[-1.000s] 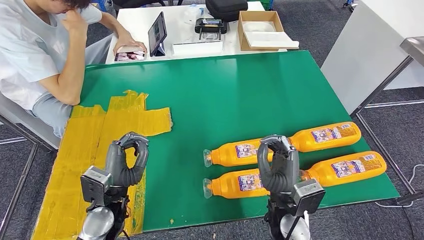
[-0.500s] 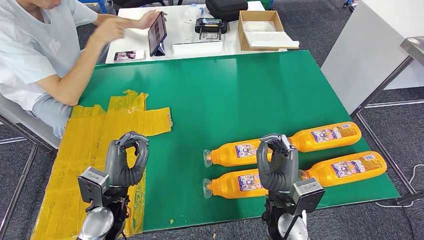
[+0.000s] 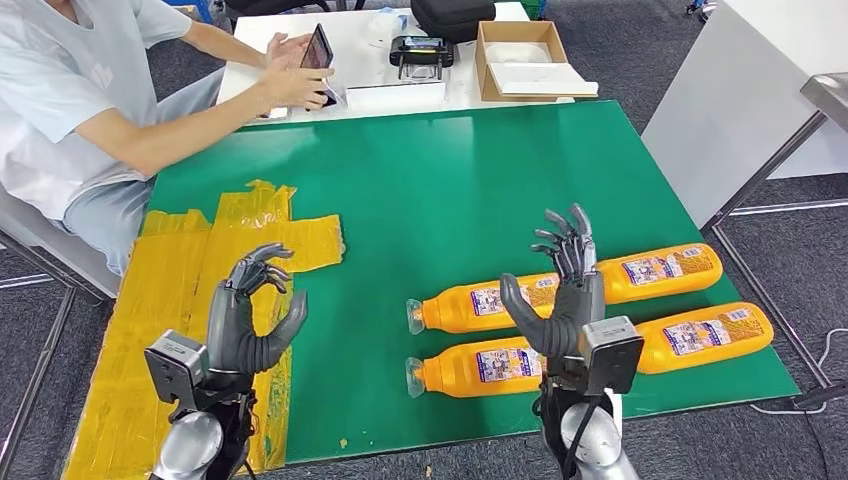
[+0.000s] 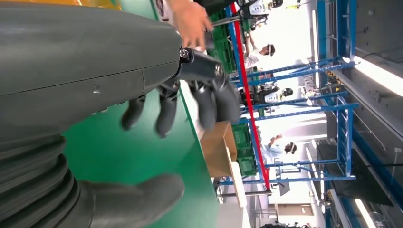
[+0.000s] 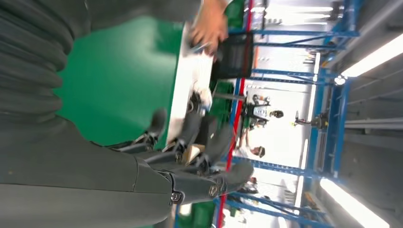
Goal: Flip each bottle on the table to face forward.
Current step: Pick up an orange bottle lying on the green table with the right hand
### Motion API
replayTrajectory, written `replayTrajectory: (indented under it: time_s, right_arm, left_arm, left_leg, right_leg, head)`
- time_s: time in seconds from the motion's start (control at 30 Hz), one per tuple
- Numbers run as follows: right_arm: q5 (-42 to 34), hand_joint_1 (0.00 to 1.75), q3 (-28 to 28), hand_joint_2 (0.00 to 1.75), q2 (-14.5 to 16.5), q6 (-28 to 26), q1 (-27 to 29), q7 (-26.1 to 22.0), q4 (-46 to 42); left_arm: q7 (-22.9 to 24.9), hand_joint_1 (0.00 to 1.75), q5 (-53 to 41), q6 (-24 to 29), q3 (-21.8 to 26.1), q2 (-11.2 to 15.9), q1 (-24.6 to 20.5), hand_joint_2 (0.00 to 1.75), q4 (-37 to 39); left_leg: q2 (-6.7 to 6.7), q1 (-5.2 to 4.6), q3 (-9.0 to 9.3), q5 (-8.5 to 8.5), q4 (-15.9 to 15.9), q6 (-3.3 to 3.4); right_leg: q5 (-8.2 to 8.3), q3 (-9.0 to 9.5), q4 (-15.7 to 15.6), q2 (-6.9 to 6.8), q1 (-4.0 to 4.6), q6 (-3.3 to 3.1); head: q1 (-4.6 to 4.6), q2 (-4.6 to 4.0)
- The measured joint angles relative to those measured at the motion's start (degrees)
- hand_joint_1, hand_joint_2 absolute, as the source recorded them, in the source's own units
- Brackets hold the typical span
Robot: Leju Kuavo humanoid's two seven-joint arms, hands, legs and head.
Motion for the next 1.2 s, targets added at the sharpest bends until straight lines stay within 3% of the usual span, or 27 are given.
replayTrajectory:
  time_s: [0.33, 1.1, 1.2]
  right_arm:
    - [1.91, 0.0, -0.09, 1.75, -1.73, -0.37, -1.51, 0.52, 1.08]
    - [2.13, 0.0, -0.1, 1.75, -2.25, -0.21, -1.66, 0.73, 1.44]
    - [10.16, 0.0, 2.23, 1.75, -5.31, 6.03, -7.02, 7.41, 5.51]
  left_arm:
    - [0.0, 0.0, 0.0, 0.0, 0.52, 0.0, 0.06, 1.75, 0.05]
    - [0.09, 0.0, 0.09, -0.2, 0.72, 0.0, 0.14, 1.75, 0.07]
    - [2.08, 0.0, 1.45, -5.49, 0.96, -0.31, -0.19, 1.75, 0.47]
  left_leg:
    - [-0.01, 0.01, -0.01, -0.01, 0.0, -0.01]
    - [-0.01, 0.01, -0.03, -0.01, 0.0, 0.0]
    - [0.14, -0.02, -0.11, 0.02, -0.01, -0.01]
  right_leg:
    - [-0.01, -0.01, 0.0, 0.0, 0.01, -0.01]
    - [-0.01, 0.0, 0.0, 0.0, 0.01, -0.01]
    - [0.15, -0.1, 0.01, 0.16, 0.0, -0.04]
  head:
    - [0.0, 0.0]
    - [0.0, 0.0]
    - [-0.12, 0.0]
